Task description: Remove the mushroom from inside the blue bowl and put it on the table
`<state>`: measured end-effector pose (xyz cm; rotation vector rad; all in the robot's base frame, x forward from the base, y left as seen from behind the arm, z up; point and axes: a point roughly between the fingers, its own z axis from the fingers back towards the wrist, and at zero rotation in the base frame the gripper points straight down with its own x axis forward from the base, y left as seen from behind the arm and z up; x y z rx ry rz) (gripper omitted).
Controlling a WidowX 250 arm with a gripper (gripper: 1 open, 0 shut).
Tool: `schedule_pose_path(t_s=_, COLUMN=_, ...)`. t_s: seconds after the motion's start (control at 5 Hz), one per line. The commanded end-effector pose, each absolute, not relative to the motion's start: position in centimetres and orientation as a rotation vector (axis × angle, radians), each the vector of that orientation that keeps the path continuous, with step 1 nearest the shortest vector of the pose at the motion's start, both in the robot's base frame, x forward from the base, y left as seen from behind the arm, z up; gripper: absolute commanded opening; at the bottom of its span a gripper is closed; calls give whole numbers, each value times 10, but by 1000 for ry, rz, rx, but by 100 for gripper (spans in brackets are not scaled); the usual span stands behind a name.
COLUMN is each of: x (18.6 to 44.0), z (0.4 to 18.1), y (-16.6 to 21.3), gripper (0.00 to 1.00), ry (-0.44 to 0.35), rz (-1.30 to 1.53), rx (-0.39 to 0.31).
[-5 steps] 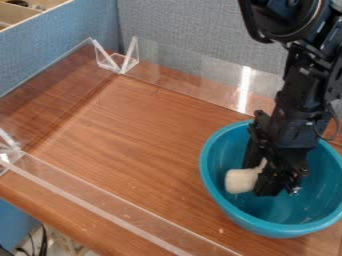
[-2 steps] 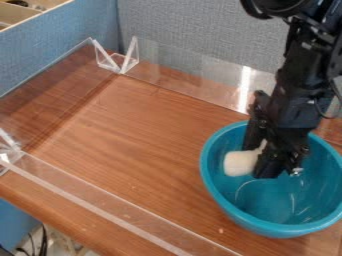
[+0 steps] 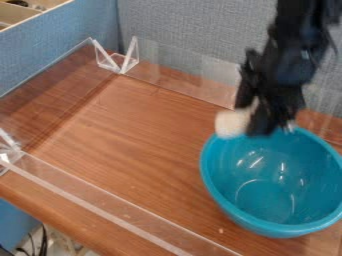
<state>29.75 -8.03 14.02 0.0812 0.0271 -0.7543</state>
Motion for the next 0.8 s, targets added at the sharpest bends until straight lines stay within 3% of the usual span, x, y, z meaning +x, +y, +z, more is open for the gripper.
schedule_pose_path(t_s=0.0, x=308, z=186, y=-30, gripper=0, ry=-55, rz=-635, rx=134)
schedule_pose_path(t_s=0.6, x=294, z=169, y=-41, gripper=0, ry=-34, rz=-714, rx=106)
